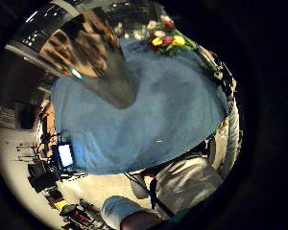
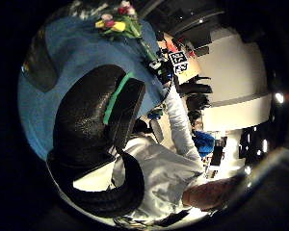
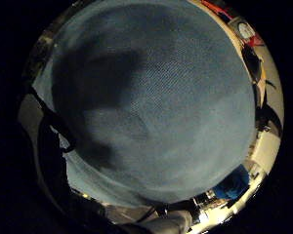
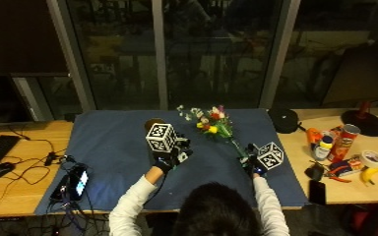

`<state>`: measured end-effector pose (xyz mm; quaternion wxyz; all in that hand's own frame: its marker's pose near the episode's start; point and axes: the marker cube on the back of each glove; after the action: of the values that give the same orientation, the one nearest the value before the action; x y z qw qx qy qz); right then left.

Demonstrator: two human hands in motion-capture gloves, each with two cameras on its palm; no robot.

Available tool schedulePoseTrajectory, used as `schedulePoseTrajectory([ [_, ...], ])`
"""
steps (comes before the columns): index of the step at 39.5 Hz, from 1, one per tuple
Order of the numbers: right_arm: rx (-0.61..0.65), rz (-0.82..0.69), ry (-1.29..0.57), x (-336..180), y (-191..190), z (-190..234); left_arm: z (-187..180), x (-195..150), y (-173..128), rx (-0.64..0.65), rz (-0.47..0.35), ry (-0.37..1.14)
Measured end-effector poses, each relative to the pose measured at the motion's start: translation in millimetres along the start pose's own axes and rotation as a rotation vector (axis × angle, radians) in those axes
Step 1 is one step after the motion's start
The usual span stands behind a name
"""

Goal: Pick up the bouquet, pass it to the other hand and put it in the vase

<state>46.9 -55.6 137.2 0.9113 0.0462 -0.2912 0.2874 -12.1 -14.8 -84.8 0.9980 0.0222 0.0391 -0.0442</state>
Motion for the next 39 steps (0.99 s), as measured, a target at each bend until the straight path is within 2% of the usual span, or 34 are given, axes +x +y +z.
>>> schedulePoseTrajectory([
  [3, 0.047, 0.029, -0.121, -9.1, 6.4, -10.7, -3.0, 0.8, -2.5, -0.017, -0.001, 0.042],
  [6, 0.038, 0.014, -0.268, -25.6, 16.0, -19.3, -5.9, 3.5, -9.2, -0.031, 0.009, 0.104],
  [10, 0.006, -0.085, -0.506, -58.1, 29.3, -30.4, -15.4, 8.6, -22.9, -0.052, 0.022, 0.201],
  [14, 0.055, -0.22, -0.638, -91.4, 41.2, -41.6, -30.4, 15.4, -42.0, -0.007, 0.032, 0.296],
  [19, 0.121, -0.305, -0.717, -131.9, 51.4, -45.7, -48.5, 37.7, -66.9, 0.04, 0.056, 0.536],
  [24, 0.142, -0.384, -0.774, -163.5, 64.3, -35.9, -42.4, 61.8, -91.4, 0.002, 0.059, 0.888],
  [28, 0.144, -0.403, -0.797, -180.6, 69.7, -17.0, -32.6, 78.1, -107.9, -0.054, 0.063, 1.075],
  [31, 0.149, -0.591, -0.844, -192.0, 66.6, 0.8, -23.6, 88.4, -119.2, -0.098, 0.104, 1.209],
  [33, 0.108, -0.677, -0.868, -202.4, 77.2, 7.8, -20.9, 96.2, -124.5, -0.095, 0.136, 1.302],
  [36, 0.003, -0.632, -0.886, -213.9, 99.2, 15.5, -25.1, 107.8, -123.8, -0.035, 0.183, 1.371],
  [39, -0.054, -0.579, -0.889, -216.5, 105.7, 24.2, -26.2, 110.2, -123.1, 0.058, 0.191, 1.359],
])
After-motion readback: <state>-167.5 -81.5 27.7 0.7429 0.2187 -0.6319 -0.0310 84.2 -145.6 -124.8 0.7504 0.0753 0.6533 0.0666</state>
